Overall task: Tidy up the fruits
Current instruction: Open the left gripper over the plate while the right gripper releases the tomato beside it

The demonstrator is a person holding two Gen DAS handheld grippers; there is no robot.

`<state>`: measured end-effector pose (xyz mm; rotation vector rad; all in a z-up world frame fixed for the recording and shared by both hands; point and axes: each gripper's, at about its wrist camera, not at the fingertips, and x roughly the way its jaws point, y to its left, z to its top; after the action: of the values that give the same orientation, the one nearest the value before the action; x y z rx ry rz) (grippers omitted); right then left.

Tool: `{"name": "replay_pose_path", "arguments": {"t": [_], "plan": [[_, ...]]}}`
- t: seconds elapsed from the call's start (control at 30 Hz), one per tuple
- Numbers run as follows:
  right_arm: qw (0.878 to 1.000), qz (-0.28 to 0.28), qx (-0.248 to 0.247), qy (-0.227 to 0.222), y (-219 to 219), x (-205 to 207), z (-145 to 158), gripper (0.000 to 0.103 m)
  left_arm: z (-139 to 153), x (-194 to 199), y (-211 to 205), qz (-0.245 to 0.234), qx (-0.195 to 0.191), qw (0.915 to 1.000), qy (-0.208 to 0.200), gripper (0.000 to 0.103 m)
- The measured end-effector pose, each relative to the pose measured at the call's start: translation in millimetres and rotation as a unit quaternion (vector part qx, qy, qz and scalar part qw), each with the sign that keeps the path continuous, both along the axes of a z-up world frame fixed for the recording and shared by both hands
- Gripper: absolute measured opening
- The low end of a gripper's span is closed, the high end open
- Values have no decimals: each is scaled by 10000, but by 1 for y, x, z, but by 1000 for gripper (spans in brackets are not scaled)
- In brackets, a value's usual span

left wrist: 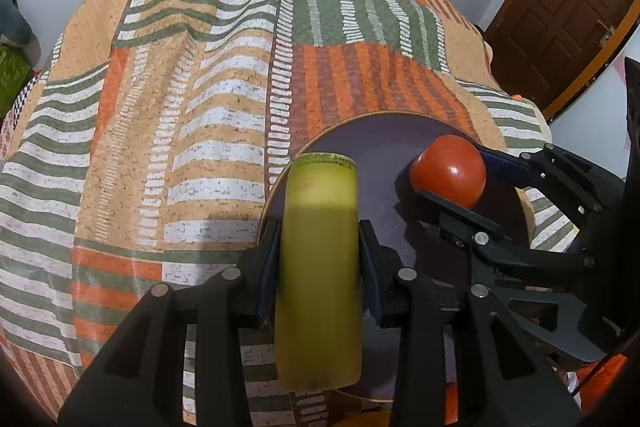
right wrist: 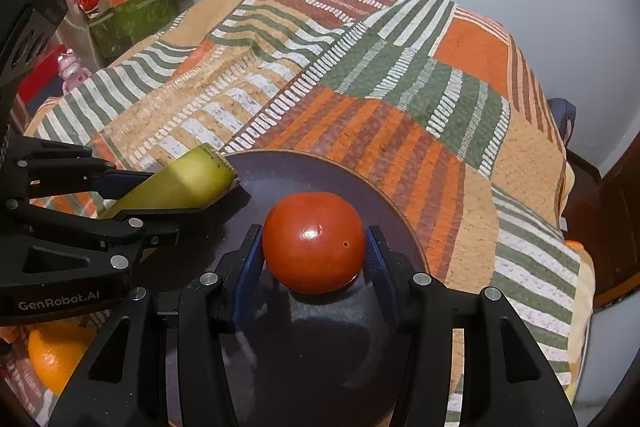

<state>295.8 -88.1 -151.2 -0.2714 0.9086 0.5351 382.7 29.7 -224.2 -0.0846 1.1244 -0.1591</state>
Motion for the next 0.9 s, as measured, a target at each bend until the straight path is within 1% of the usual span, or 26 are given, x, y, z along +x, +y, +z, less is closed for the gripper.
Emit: {"name": "replay_pose_path", "arguments": {"t": [0.17,0.27,0.33,0.4,0.43,0.47,0.5,0.57,0.77,0.9], "plan": [[10000,-9,27,-6,0,2,-1,47,-3,1,1,-21,-17,10000,55,37],[10000,-62,17,-15,-1,2,0,50,-5,1,-1,-80,16,9999,64,37],[9999,-113,25,-15,-4,3,2,55,-4,2,1,-55,-60,9999,99,41],[9998,-178,78,-40,-8,2,4,66,-1,2,3,5,-125,9999,75,49],[9997,-201,107,-57,-10,1,6,69,2,0,5,42,-111,9999,30,51],[9996,-229,142,-87,-12,0,8,70,5,-2,5,83,-75,9999,-56,56],[9995,-250,146,-121,-14,-2,10,71,9,-5,6,108,-34,9998,-145,58],[9994,-268,156,-177,-16,-5,15,71,19,-12,7,101,28,9996,-274,58],[9983,-323,240,-418,-23,-23,36,72,46,-36,12,134,42,9982,-584,58],[9969,-384,434,-523,-30,-42,51,76,66,-61,17,163,-8,9967,-795,61]]}}
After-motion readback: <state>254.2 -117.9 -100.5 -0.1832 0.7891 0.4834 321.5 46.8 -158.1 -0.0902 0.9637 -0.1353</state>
